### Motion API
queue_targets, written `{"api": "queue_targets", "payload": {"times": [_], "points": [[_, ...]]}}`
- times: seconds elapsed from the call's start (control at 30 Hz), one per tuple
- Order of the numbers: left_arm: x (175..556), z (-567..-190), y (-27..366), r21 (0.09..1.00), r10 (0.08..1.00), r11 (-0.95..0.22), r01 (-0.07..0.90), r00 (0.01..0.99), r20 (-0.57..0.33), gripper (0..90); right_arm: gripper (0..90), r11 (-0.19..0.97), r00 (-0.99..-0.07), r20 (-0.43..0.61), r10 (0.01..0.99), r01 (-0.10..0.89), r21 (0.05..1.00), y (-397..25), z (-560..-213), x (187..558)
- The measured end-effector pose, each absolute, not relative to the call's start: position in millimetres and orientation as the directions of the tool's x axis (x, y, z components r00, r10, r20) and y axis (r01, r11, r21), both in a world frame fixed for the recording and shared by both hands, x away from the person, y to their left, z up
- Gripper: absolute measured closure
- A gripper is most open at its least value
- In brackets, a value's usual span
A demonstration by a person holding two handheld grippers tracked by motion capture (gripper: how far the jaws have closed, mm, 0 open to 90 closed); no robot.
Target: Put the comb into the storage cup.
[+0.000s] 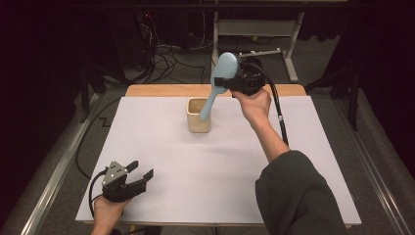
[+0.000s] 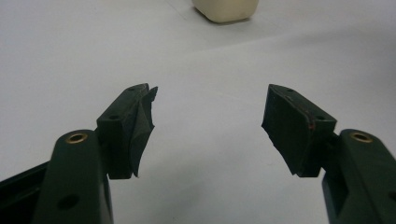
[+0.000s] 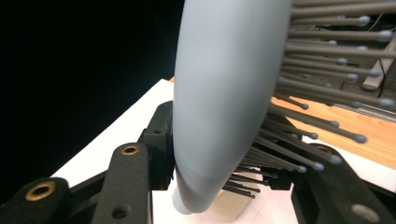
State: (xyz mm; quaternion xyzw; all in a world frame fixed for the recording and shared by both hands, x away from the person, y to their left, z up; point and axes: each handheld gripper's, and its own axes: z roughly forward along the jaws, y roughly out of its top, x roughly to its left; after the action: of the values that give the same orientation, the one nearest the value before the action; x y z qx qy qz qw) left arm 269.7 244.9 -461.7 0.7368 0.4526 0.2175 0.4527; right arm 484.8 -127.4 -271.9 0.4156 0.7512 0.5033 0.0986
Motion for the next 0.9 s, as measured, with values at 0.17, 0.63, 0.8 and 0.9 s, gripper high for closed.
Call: {"api": "queue_targets", "payload": {"times": [0.17,0.63,0.8,0.9], "points": [[270,-462,245,0.863,0.863,-0.181,0.471,0.497,-0.09,33.8,55.5,0.143,-0.628,0.266,0.732,0.523,0.84,-126,-269,489],[269,-461,245,0.866,0.862,-0.181,0.466,0.499,-0.089,33.9,55.5,0.139,-0.607,0.243,0.757,0.512,0.848,-118,-262,497],[268,-461,245,0.866,0.862,-0.178,0.467,0.499,-0.092,34.0,55.5,0.129,-0.591,0.243,0.769,0.517,0.846,-116,-264,501],[268,-461,245,0.867,0.862,-0.175,0.467,0.498,-0.094,34.0,55.5,0.132,-0.585,0.237,0.776,0.517,0.846,-115,-267,504]]}}
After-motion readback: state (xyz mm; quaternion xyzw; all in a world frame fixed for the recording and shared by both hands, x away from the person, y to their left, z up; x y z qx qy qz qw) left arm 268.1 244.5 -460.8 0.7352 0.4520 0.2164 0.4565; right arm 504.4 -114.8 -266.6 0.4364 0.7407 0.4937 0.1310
